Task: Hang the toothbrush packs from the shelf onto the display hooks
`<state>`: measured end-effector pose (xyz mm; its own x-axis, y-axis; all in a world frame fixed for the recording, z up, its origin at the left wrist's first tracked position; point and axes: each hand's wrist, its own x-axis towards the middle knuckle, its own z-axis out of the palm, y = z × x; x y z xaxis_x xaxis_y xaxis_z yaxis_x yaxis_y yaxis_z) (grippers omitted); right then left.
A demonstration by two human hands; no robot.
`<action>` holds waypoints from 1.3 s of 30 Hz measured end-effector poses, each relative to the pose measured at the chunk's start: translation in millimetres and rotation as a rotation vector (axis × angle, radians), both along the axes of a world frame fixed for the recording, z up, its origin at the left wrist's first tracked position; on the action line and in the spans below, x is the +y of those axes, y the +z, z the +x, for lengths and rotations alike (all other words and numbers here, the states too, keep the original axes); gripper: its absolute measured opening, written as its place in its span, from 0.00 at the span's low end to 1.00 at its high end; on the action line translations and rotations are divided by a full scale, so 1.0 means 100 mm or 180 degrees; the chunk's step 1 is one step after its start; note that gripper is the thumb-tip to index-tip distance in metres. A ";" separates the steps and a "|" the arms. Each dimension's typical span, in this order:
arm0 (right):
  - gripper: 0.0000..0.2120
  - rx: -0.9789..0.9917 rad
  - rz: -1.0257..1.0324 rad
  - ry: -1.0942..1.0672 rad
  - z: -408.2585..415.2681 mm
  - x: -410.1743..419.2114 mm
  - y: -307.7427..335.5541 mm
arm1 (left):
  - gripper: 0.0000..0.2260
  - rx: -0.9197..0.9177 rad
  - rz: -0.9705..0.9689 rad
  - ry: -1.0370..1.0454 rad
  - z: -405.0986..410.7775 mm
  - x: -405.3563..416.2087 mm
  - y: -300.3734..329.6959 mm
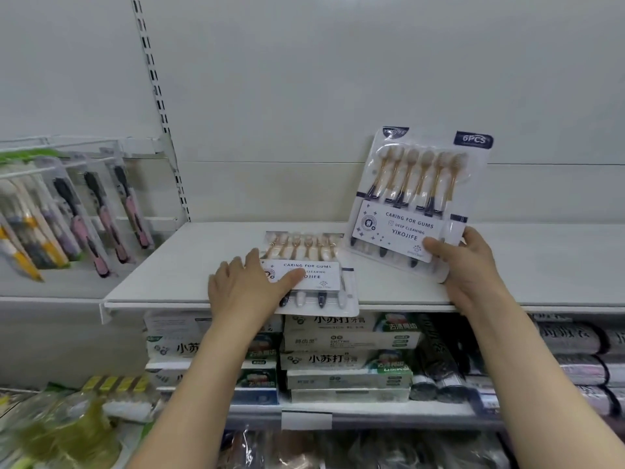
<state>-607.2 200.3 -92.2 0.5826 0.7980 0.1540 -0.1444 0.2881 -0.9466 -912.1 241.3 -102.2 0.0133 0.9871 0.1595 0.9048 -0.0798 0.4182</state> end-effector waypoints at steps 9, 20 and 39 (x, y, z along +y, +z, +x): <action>0.17 -0.0291 0.0465 -0.0298 -0.20 -0.09 -0.06 | 0.49 0.0272 -0.0134 0.0107 -0.17 -0.27 0.06; 0.04 0.0573 0.0816 -0.0126 -0.29 -0.21 -0.01 | 0.45 -0.1385 0.0104 0.0582 -0.45 -0.45 0.11; 0.05 0.0061 0.0804 0.0671 -3.63 -0.37 0.13 | 0.02 -0.3887 0.1059 0.0353 -3.76 -1.46 -0.02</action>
